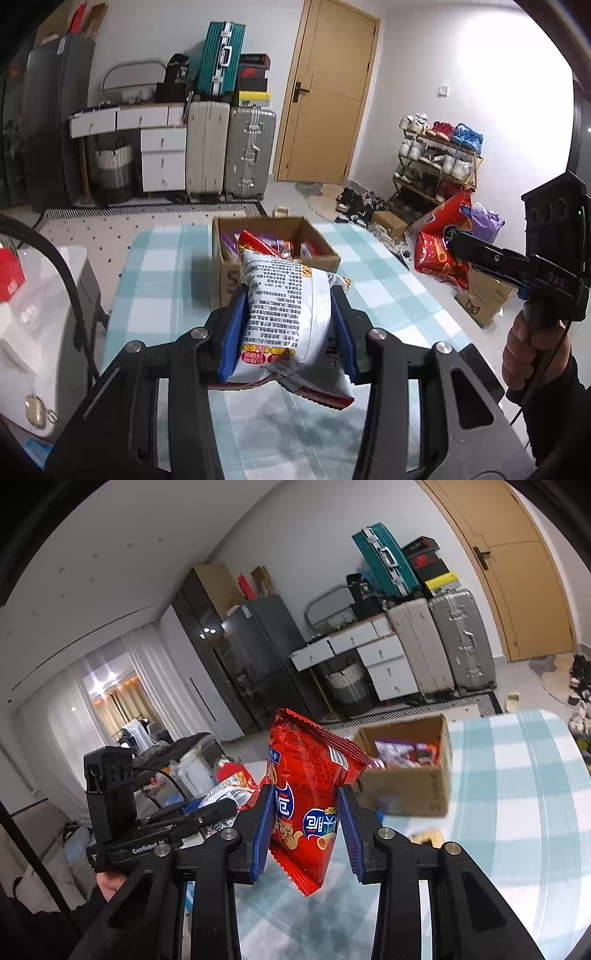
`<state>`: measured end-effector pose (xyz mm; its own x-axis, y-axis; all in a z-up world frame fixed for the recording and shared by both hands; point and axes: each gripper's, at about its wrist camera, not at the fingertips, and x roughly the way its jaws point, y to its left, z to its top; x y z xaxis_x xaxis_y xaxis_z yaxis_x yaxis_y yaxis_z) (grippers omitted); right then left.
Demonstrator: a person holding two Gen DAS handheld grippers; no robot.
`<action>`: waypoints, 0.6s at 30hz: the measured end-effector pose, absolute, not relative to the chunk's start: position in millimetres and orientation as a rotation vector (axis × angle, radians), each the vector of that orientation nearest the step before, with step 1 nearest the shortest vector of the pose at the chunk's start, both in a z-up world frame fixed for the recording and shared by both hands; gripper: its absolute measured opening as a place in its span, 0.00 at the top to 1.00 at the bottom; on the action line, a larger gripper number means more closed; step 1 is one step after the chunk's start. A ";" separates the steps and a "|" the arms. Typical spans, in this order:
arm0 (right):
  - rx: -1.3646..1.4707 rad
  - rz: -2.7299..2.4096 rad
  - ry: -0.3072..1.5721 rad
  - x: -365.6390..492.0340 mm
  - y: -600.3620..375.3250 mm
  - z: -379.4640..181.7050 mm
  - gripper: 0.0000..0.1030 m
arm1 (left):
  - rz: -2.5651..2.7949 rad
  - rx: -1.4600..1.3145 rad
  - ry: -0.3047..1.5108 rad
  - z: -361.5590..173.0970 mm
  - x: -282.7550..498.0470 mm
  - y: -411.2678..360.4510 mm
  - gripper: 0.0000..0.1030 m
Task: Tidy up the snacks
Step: 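Carry both bags over the SF box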
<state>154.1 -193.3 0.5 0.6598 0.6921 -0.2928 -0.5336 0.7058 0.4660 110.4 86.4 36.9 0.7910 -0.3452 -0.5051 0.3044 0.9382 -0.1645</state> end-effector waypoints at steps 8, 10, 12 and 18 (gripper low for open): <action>0.402 0.736 0.430 180.3 -196.3 54.2 0.66 | -0.360 -0.093 0.517 104.4 123.6 99.1 0.61; 0.401 0.731 0.419 188.1 -197.4 64.1 0.66 | -0.353 -0.078 0.508 119.9 133.7 93.9 0.61; 0.396 0.722 0.412 198.4 -197.9 73.6 0.66 | -0.317 -0.052 0.515 131.5 144.2 89.5 0.61; 0.396 0.707 0.413 234.5 -198.1 91.6 0.66 | -0.310 -0.059 0.553 147.2 186.0 72.9 0.61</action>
<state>234.5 -198.1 91.6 0.6871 0.6901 -0.2273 -0.5375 0.6933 0.4799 186.0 72.9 147.2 0.8058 -0.3048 -0.5077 0.2734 0.9520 -0.1377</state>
